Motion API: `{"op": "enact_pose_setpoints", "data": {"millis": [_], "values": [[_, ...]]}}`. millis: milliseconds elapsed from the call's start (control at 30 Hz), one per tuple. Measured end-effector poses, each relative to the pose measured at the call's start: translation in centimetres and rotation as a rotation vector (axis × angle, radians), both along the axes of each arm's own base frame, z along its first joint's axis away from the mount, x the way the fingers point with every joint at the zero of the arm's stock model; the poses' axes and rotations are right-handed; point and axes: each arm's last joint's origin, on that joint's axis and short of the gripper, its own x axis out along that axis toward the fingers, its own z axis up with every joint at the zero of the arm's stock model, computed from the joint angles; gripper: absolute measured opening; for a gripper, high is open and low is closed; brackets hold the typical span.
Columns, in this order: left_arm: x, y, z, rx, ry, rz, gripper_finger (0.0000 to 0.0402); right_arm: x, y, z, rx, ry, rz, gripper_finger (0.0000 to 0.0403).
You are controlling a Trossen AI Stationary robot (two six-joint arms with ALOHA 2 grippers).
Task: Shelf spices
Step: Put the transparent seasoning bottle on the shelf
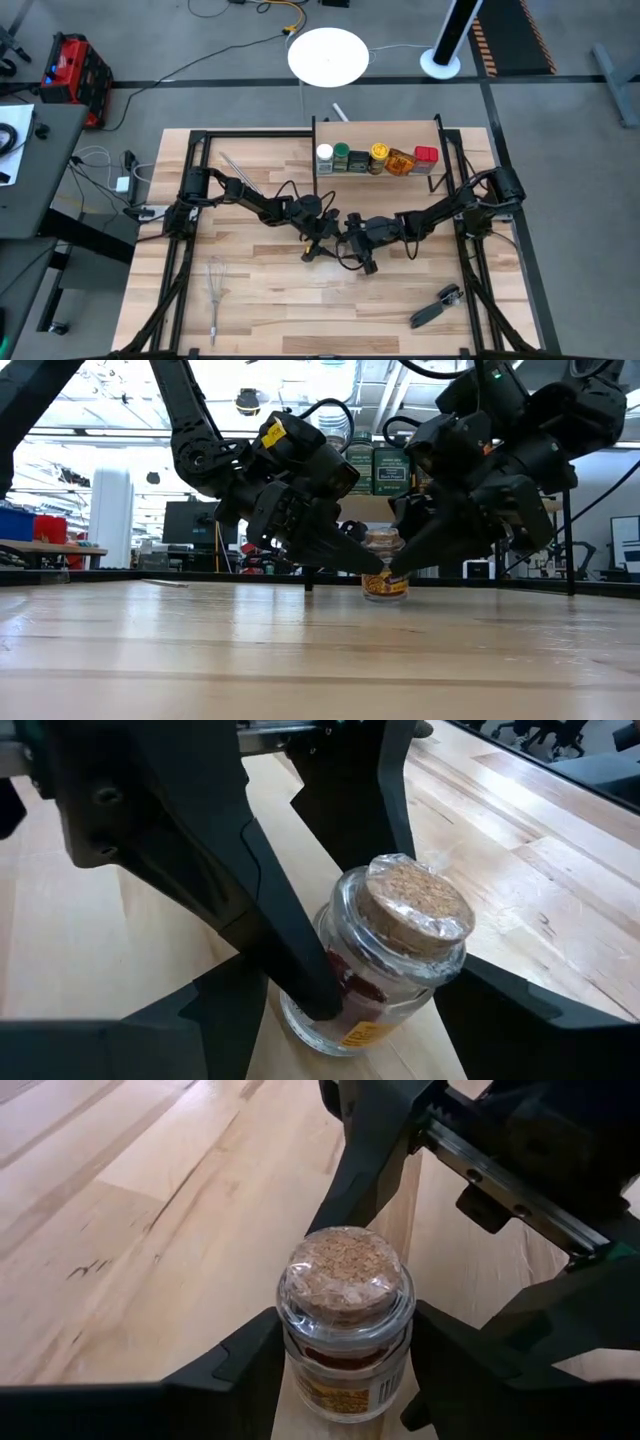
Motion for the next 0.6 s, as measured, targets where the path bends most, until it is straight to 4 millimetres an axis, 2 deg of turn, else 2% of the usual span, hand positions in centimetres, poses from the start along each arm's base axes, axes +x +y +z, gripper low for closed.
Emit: {"op": "enact_pose_setpoints", "data": {"millis": [200,600], "values": [[0.01,0.01,0.0,0.007,-0.004,0.002,0.0256,0.03,-0.14,0.03,0.014,0.005,-0.01,0.0183],[-0.01,-0.01,0.07,-0.02,0.015,-0.004,0.0256,-0.06,-0.14,-0.1,0.117,0.063,-0.079,0.0181]]}}
